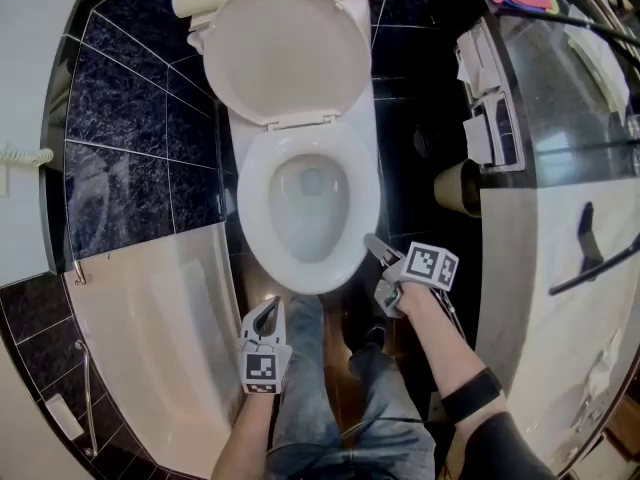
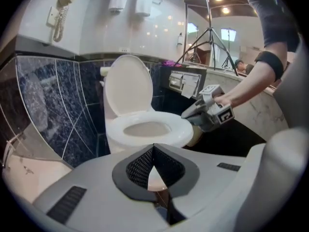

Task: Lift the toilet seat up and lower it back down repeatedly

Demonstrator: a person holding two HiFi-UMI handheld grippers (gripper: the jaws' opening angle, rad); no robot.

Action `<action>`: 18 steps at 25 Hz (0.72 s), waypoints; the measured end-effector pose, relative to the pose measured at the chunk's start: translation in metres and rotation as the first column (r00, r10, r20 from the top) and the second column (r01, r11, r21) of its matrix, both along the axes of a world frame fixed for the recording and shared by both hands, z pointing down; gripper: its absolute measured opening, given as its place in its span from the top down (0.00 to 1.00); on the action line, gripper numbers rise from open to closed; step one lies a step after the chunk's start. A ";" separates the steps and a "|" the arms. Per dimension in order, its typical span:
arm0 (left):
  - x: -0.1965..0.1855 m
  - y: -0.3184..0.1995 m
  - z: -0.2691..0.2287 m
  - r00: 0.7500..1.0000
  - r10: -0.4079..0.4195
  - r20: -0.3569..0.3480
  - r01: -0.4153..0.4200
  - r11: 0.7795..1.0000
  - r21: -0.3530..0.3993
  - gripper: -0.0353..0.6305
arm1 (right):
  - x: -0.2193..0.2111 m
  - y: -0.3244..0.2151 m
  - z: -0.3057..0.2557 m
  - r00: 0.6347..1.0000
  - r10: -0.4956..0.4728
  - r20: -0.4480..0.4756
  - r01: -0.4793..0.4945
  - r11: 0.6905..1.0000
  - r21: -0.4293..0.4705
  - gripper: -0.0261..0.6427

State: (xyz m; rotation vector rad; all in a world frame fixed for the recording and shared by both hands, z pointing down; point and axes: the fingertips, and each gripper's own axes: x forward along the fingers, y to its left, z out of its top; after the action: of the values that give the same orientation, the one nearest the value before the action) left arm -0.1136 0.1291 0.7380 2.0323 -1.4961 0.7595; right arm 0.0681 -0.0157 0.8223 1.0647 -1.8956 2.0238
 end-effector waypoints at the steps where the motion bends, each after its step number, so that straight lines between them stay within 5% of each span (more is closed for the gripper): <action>1: 0.000 0.005 0.009 1.000 -0.013 -0.013 0.012 0.999 -0.033 0.96 | -0.001 -0.004 -0.009 1.000 -0.003 0.000 0.003 1.000 0.003 0.77; 5: 0.012 -0.007 0.026 0.997 -0.048 -0.068 0.041 0.994 -0.099 0.96 | -0.006 -0.016 -0.032 1.000 -0.015 -0.007 0.015 1.000 0.003 0.75; 18: 0.013 -0.073 -0.011 0.983 -0.117 -0.139 0.115 0.993 -0.025 0.96 | -0.008 -0.036 -0.068 1.000 -0.010 0.001 0.010 1.000 -0.017 0.75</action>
State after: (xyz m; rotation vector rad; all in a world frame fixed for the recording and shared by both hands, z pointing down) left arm -0.1004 0.0562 0.7270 1.9248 -1.5072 0.5689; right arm 0.0600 -0.0513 0.7544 1.0486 -1.8776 2.0319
